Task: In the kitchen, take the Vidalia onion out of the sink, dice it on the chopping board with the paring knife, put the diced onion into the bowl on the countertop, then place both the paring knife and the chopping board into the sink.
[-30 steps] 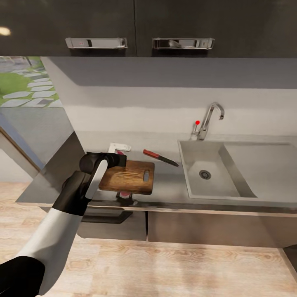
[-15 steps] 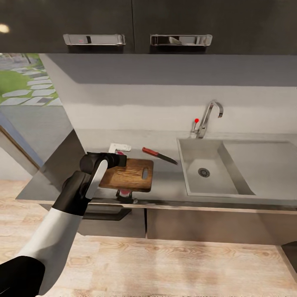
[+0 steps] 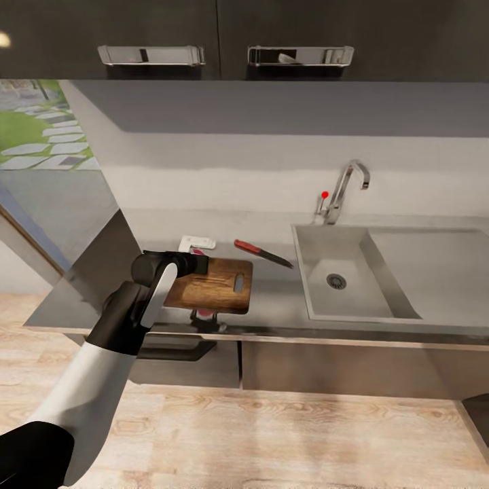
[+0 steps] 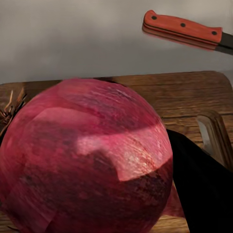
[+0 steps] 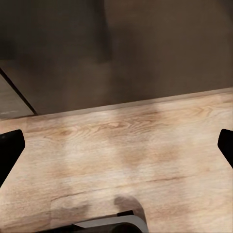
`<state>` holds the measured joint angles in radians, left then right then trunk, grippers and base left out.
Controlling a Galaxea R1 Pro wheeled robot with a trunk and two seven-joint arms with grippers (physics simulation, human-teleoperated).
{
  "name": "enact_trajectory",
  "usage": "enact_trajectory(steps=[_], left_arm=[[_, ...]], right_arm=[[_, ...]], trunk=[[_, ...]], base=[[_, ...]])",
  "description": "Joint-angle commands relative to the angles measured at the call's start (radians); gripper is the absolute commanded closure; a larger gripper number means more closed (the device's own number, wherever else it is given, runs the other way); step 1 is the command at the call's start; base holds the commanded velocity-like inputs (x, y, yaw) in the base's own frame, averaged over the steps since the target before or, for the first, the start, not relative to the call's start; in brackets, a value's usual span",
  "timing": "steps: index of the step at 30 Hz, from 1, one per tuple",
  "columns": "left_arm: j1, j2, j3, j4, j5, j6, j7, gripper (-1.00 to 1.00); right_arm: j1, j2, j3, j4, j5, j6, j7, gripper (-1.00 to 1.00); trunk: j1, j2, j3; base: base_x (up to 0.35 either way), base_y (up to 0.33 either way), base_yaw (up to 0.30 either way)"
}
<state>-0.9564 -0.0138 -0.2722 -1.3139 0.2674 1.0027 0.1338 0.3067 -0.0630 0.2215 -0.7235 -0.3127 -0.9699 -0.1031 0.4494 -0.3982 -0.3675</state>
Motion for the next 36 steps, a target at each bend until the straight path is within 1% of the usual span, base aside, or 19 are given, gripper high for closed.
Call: enact_trajectory(steps=[1,23,36], left_arm=[[-0.001,0.0,-0.001,-0.001,0.01,0.004,0.01,1.0],[-0.001,-0.002,-0.001,0.006,0.009,0.002,0.01,1.0],[-0.001,-0.005,-0.001,0.014,0.01,0.002,0.01,1.0]], right_arm=[[0.0,-0.002,0.006,-0.002,0.0,-0.001,-0.01,-1.0],[0.0,-0.001,0.007,-0.002,0.0,-0.001,-0.01,-1.0],[0.0,-0.002,0.007,-0.001,0.0,-0.006,-0.01,-1.0]], trunk=[[0.001,-0.002,-0.003],[0.001,-0.002,-0.027],[0.001,-0.002,-0.029]], base=[[0.0,0.0,0.0],[0.0,0.0,0.0],[0.0,0.0,0.0]])
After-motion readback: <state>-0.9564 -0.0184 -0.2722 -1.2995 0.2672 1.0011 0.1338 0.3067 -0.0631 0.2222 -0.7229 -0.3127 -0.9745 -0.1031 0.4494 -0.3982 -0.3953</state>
